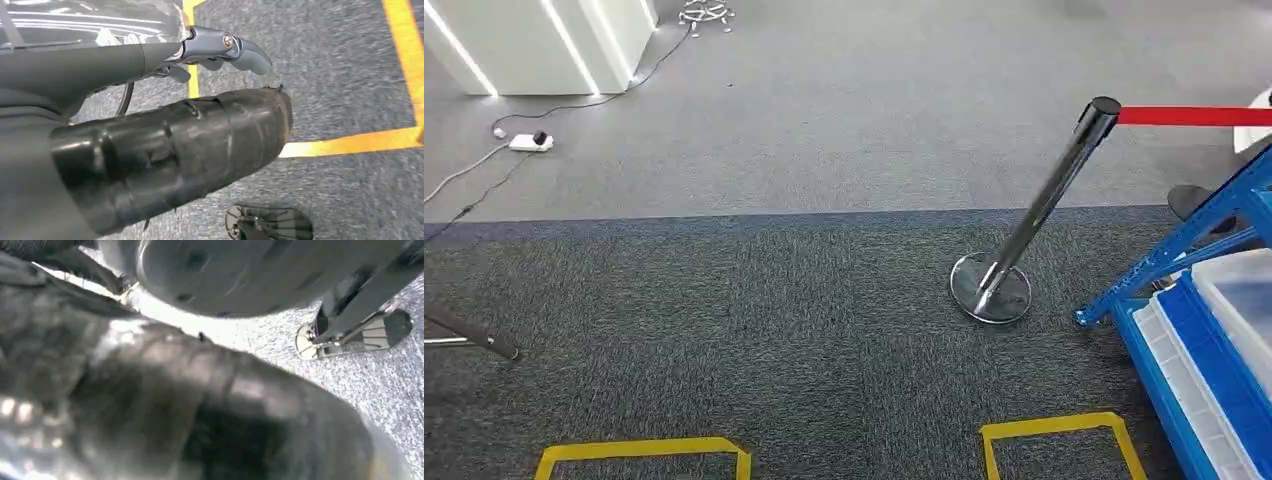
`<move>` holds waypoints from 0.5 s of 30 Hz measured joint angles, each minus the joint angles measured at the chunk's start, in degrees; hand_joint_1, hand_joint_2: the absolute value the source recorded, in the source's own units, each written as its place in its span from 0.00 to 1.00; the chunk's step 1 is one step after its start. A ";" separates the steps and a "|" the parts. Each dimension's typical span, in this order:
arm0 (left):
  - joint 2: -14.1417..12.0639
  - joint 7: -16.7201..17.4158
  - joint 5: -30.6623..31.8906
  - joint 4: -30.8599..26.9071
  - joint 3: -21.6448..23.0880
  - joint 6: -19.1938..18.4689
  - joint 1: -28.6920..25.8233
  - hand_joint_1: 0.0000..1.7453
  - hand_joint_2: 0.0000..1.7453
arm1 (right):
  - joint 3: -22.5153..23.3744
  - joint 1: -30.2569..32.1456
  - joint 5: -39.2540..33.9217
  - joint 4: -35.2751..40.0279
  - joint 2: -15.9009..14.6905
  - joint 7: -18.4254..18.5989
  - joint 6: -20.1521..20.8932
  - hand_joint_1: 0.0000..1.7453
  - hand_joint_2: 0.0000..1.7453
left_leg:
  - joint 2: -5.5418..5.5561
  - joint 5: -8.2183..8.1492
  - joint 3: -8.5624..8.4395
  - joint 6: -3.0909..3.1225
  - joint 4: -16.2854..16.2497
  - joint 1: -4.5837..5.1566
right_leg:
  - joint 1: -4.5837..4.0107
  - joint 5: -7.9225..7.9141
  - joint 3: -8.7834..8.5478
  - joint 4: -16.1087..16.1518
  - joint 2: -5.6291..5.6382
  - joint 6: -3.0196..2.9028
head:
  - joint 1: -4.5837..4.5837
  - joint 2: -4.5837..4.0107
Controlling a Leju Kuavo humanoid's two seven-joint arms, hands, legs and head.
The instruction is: Take the parts from the cabinet and place them on the table.
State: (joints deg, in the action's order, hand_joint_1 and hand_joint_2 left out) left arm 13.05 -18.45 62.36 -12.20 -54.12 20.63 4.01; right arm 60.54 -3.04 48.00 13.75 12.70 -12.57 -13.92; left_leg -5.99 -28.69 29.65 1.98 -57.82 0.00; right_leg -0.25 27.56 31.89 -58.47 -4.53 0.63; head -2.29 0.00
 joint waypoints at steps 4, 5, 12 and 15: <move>-0.11 0.20 0.04 0.00 -0.02 -0.07 0.41 0.00 0.00 | -0.02 0.16 0.33 0.00 0.00 0.00 0.06 0.00 0.00 | -2.03 -0.40 -0.93 -1.18 0.23 -0.03 | 0.25 -0.35 0.10 0.54 2.73 -1.18 | 0.07 0.00; -0.24 0.17 0.04 0.00 -0.04 -0.13 0.39 0.00 0.00 | -0.02 0.17 0.44 -0.02 0.02 0.00 0.13 0.00 0.00 | 0.37 -1.31 -0.75 -1.55 -0.72 -0.48 | 0.50 -0.61 -0.57 0.85 3.25 -1.45 | 0.02 0.00; -0.61 -0.09 -0.09 0.00 -0.26 -0.39 -0.03 0.00 0.00 | -0.07 0.03 0.66 -0.04 0.00 0.00 0.15 0.00 0.00 | 5.57 -4.33 6.18 -1.81 -13.44 -0.69 | 0.47 -0.77 -0.56 0.64 8.50 -2.09 | 0.17 0.00; -0.79 -0.11 -0.07 0.00 -0.48 -0.39 -0.12 0.00 0.00 | -0.09 -0.07 0.66 -0.07 0.00 0.00 0.17 0.00 0.00 | 11.15 0.49 1.27 -1.45 -1.13 -0.97 | 0.35 -0.36 -0.30 -0.14 10.70 -1.38 | 0.18 0.00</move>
State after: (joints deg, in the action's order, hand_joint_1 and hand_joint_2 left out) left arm 12.26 -18.56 62.29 -12.20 -54.60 20.24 3.89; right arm 60.46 -3.11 48.65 13.68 12.70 -12.57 -13.75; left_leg 5.16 -28.20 30.92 0.54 -58.95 -0.97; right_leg 0.10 27.20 31.59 -58.62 6.18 -0.75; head -2.12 0.00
